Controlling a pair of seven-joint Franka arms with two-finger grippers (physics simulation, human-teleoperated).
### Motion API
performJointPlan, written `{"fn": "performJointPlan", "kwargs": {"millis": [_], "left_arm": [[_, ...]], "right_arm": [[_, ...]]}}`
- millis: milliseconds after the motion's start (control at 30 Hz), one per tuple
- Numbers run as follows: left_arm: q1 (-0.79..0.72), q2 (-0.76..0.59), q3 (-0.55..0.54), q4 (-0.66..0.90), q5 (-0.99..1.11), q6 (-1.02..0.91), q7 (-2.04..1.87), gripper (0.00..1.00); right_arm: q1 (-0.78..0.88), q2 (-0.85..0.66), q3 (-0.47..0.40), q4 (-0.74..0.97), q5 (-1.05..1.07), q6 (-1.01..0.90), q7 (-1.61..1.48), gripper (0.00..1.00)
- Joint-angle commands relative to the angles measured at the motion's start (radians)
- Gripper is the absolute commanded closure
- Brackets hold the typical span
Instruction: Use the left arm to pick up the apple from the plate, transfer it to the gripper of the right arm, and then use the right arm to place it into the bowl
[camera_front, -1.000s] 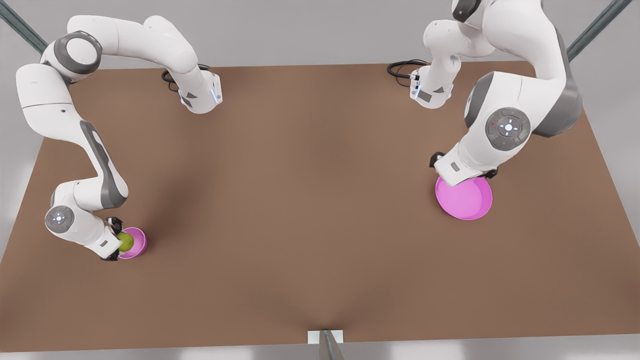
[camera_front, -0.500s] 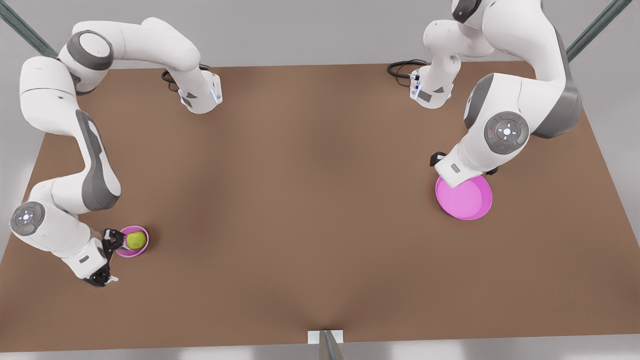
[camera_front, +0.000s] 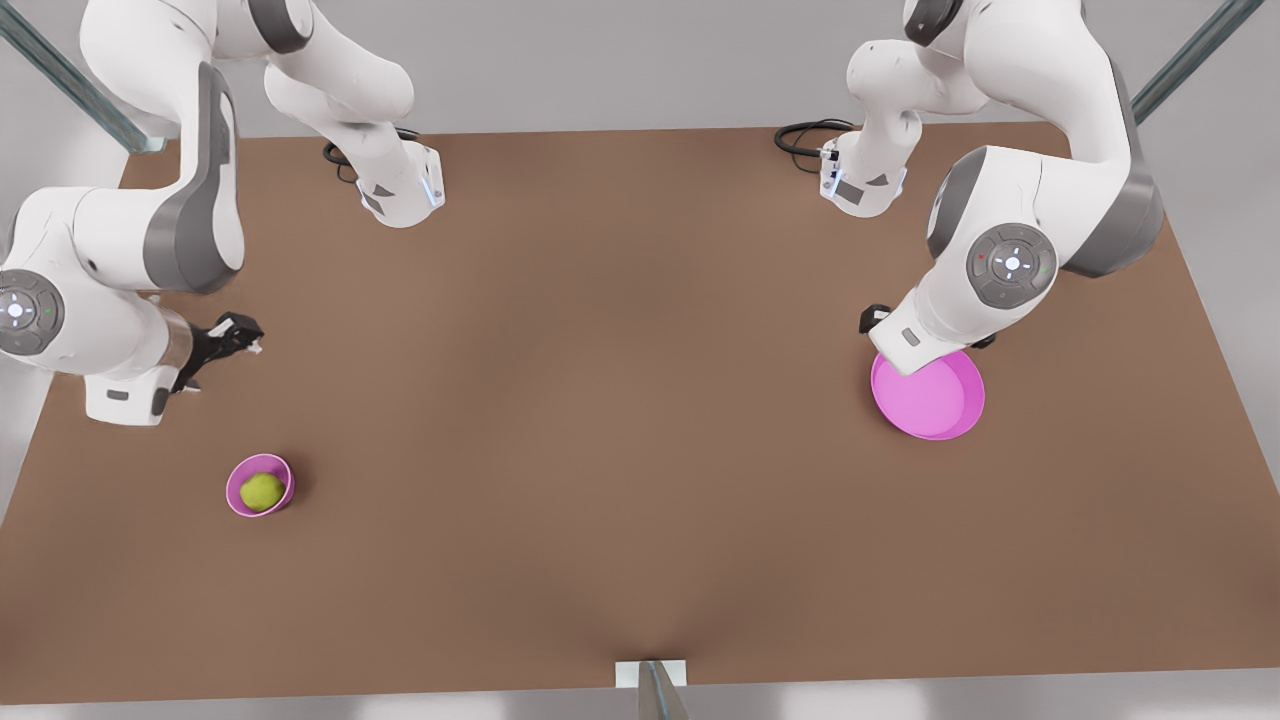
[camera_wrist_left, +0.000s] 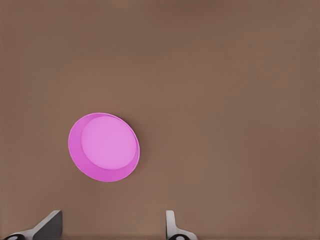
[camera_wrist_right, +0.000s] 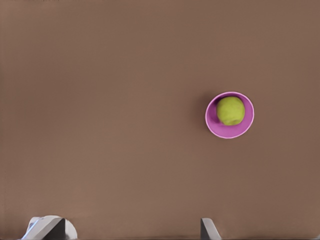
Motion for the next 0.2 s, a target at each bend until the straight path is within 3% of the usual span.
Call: {"fn": "performJointPlan", "kwargs": {"millis": [0, 167], "left_arm": [[0.000, -0.001, 0.000, 0.000, 0.001, -0.001, -0.013, 0.00], [0.000, -0.001, 0.000, 0.000, 0.001, -0.002, -0.013, 0.00]], "right_arm": [[0.009, -0.024, -0.007, -0.029, 0.072, -0.006, 0.564, 0.00], [0.013, -0.033, -0.007, -0.029, 0.070, -0.004, 0.564, 0.00]]}}
